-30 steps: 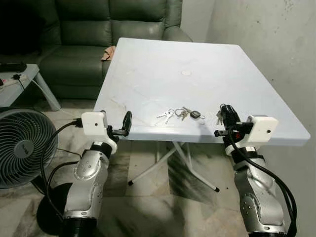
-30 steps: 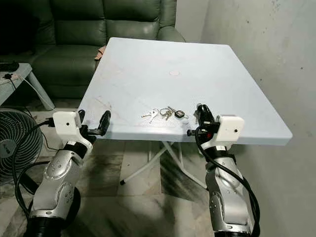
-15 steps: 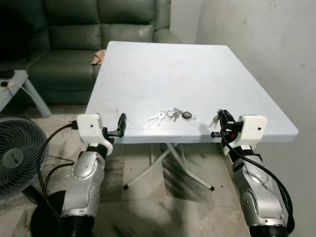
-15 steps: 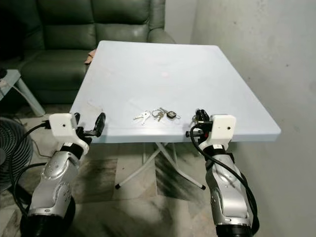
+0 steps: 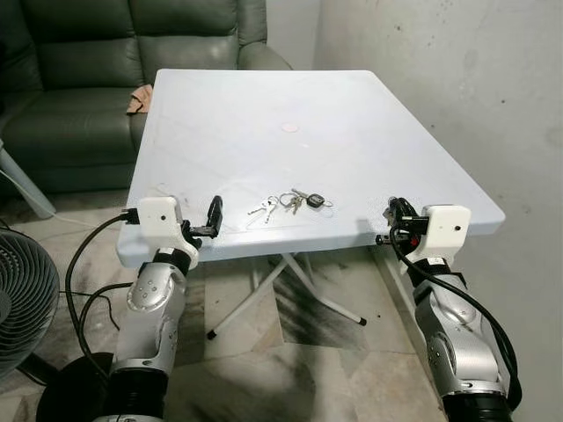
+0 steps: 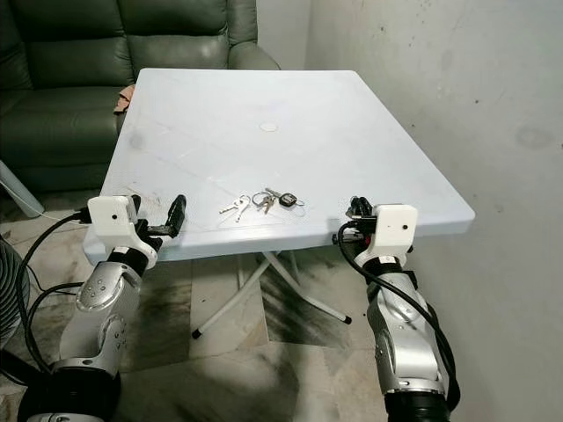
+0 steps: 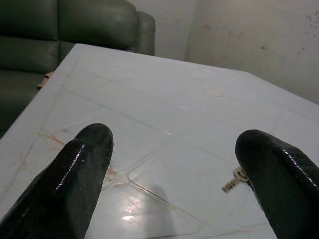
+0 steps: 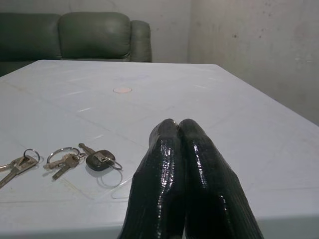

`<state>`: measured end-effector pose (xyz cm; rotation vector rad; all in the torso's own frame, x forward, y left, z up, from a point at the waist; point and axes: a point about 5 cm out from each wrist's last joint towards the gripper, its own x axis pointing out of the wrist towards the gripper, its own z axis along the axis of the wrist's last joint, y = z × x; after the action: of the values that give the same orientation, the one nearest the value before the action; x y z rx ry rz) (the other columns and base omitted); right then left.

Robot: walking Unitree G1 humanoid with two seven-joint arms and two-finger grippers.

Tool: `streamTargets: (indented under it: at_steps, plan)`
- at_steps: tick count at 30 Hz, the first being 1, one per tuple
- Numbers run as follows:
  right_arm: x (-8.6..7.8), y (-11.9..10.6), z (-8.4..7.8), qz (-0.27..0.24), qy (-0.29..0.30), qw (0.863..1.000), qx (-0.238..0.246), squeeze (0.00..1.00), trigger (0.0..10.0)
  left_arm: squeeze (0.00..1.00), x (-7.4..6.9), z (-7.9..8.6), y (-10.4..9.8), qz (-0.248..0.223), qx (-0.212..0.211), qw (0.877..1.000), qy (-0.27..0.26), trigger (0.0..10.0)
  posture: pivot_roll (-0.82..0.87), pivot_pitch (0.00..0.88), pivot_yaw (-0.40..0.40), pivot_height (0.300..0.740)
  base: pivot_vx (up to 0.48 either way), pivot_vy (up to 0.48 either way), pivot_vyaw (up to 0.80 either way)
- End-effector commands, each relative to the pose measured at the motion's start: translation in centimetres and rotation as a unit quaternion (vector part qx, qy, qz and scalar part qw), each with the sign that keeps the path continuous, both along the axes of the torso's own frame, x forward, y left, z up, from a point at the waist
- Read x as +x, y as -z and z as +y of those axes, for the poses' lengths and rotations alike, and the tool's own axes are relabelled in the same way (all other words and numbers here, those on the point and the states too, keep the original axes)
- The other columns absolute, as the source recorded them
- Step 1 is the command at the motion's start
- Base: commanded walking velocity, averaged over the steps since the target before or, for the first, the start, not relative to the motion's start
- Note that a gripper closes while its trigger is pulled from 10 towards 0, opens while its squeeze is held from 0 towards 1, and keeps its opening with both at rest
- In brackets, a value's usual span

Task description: Hang keys on a hook

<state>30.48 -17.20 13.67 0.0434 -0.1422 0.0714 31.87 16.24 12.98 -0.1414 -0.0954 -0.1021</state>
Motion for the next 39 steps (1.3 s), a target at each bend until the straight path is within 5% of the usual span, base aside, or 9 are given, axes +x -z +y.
streamTargets:
  at_steps: [1,39]
  plan:
    - [0.03,-0.29,-0.03,-0.008,0.002,1.000,0.001,0.00,10.0,0.00,0.26,-0.26,-0.23,-0.001,-0.002,1.000,0.009,10.0,0.00,0.000,-0.010,0.732,0.000,0.000,-0.78]
    - [-0.18,-0.17,0.31,-0.002,-0.011,1.000,-0.005,0.00,10.0,0.00,0.91,-0.88,0.30,0.035,0.018,0.999,-0.012,10.0,0.00,0.000,-0.028,0.732,0.000,0.045,-0.78]
